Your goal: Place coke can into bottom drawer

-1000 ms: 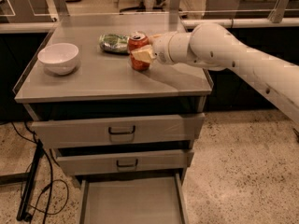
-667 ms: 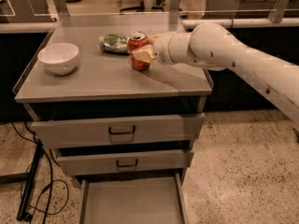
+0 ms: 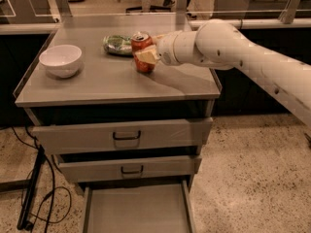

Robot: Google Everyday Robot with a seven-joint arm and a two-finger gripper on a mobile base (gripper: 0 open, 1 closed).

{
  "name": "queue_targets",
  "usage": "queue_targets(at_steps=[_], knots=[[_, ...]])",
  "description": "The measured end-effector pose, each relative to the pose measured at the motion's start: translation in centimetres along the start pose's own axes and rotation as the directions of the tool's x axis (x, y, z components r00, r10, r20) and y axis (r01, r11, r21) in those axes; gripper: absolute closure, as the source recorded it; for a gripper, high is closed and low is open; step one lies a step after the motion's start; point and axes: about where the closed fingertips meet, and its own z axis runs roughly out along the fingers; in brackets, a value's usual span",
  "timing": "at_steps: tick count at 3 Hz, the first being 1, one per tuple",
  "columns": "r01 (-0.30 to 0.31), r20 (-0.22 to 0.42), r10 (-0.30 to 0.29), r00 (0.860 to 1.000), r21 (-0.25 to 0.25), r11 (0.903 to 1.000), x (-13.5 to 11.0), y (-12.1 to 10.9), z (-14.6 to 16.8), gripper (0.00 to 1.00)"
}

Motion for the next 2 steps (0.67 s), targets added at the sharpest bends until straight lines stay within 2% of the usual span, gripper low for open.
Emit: queue_targets(at_steps=[1, 2], knots=[[-0.002, 0.014, 0.002, 1.0, -0.005, 1.0, -1.2, -0.3, -1.4, 1.0], [-0.013, 0.082, 0.015, 0.997, -0.021, 0.9997, -4.0, -0.5, -5.7, 1.0]])
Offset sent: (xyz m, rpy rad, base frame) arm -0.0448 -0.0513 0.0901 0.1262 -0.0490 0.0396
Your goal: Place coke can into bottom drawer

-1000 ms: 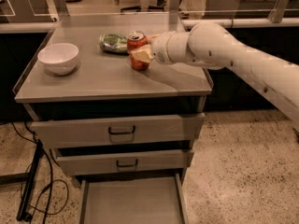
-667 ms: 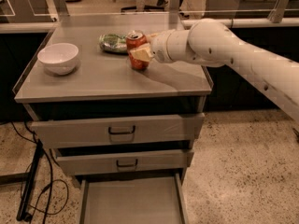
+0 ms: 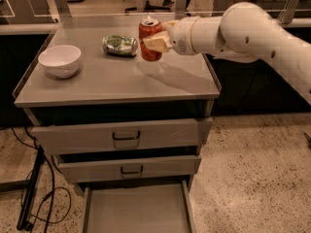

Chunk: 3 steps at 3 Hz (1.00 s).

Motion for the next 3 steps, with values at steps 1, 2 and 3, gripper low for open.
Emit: queue_targets(at_steps=[1, 2, 3], knots=[[-0.014, 0.025, 0.014, 1.0, 0.008, 0.9999, -1.3, 0.6, -4.8, 1.0], [-0.043, 0.016, 0.042, 0.999, 0.049, 0.9978, -1.7, 2.2, -10.4, 1.0], [-0.051, 0.024, 0.05, 0.998, 0.041, 0.9979, -1.7, 2.9, -10.2, 1.0]])
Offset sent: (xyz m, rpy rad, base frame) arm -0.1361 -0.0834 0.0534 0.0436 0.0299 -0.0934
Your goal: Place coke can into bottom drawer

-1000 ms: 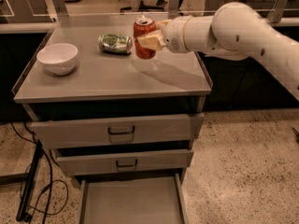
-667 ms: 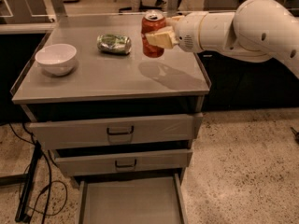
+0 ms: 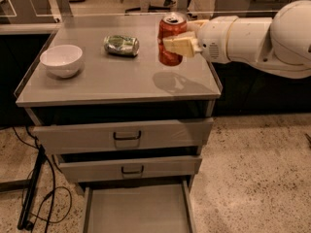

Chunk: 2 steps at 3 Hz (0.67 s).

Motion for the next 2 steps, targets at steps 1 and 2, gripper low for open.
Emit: queue_targets(at_steps=[1, 2], knots=[[-0.016, 0.005, 0.016, 1.0, -0.022, 0.9996, 1.5, 3.6, -1.5, 1.0], [-0.012, 0.015, 0.013, 1.0, -0.058, 0.9982, 2.9, 9.6, -3.0, 1.0]])
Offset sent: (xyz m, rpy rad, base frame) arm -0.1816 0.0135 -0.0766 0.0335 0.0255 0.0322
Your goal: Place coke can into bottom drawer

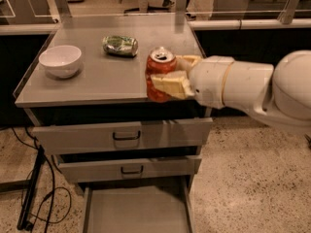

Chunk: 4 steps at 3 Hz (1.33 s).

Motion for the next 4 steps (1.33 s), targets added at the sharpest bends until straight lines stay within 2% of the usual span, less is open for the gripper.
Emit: queue_targets(at_steps=[1, 2, 3, 4], knots=[[-0.007, -0.011, 0.007, 1.0, -0.019, 0.9998, 3.8, 4.4, -1.1, 1.0], [-0.024, -0.028, 0.023, 0.999, -0.033, 0.9992, 8.5, 6.9, -1.1, 1.0], [-0.034, -0.041, 0.032, 0.999, -0.053, 0.998, 13.6, 8.1, 0.0, 1.0], [-0.041, -0.038, 0.038, 0.999, -0.069, 0.9967, 19.5, 8.6, 3.3, 1.0]])
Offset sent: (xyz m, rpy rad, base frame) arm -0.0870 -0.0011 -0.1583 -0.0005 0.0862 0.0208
